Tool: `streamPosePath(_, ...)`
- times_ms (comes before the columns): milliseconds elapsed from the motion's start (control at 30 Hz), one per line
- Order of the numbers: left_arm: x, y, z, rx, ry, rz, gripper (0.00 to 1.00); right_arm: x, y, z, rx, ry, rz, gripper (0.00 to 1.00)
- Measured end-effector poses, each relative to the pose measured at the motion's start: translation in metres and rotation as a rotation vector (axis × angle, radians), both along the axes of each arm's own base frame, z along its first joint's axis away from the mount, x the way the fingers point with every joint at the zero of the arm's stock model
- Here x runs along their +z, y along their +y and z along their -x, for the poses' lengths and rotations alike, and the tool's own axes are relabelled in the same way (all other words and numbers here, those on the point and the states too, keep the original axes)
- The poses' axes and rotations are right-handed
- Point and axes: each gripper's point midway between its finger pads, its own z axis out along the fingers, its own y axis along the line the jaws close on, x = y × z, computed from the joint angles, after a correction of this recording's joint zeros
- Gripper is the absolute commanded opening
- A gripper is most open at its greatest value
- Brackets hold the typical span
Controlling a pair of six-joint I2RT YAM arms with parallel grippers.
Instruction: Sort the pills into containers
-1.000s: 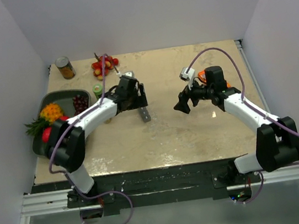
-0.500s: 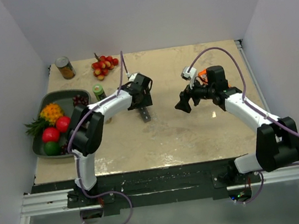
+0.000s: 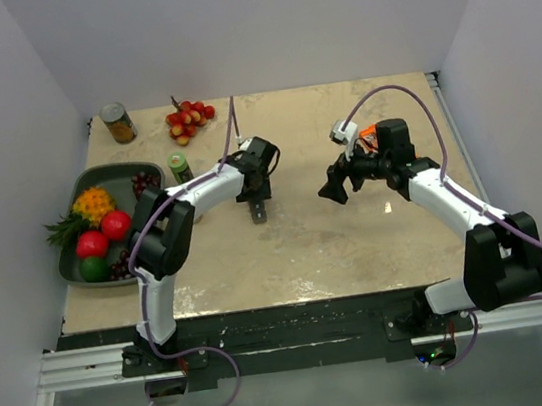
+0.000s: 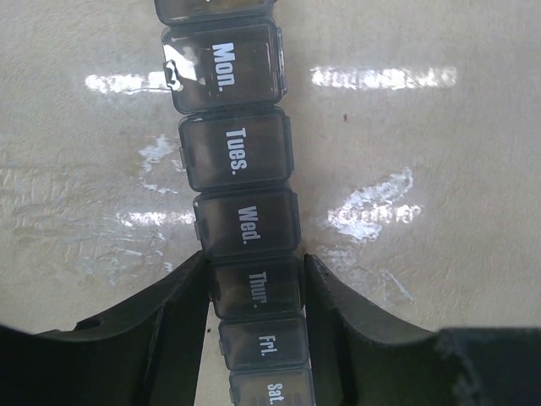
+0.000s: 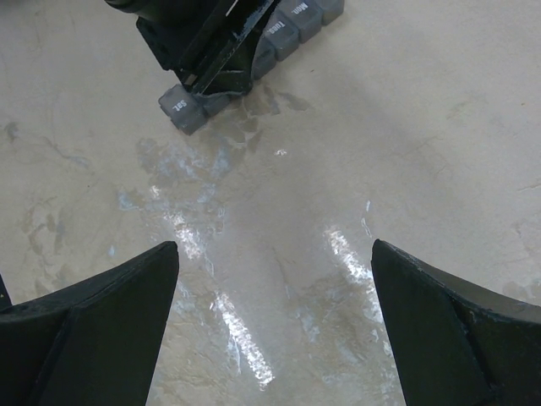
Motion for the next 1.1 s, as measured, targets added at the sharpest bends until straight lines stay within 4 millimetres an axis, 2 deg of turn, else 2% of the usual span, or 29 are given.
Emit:
streamPosePath(133,-0.001,-0.007,0.008,-0.139,0.009,0.017,0.29,0.000,-0.002,-0.001,-0.002,-0.001,0.000,0.99)
streamPosePath(400,0.000,-0.021,0.072,-0.592,0.087,0.144,0.27,0.000,-0.006,-0.001,-0.006,-0.001,0.001,0.99)
streamPosePath(600,0.004,-0.029,0.097,-0.788,0.099,0.199,0.27,0.001,-0.006,0.001,0.006,-0.001,-0.006,0.99)
streamPosePath(900,0.014,-0.026,0.096,-0.805,0.049,0.188,0.26,0.004,-0.007,0.001,0.007,-0.012,-0.006,0.99)
streamPosePath(1033,0.013,-0.021,0.088,-0.679,0.046,0.176,0.26,0.004,-0.008,0.001,0.007,-0.012,-0.006,0.99)
streamPosePath(1100,0.010,-0.016,0.086,-0.562,0.061,0.176,0.27,0.004,-0.008,0.001,0.005,-0.012,-0.007,0.99)
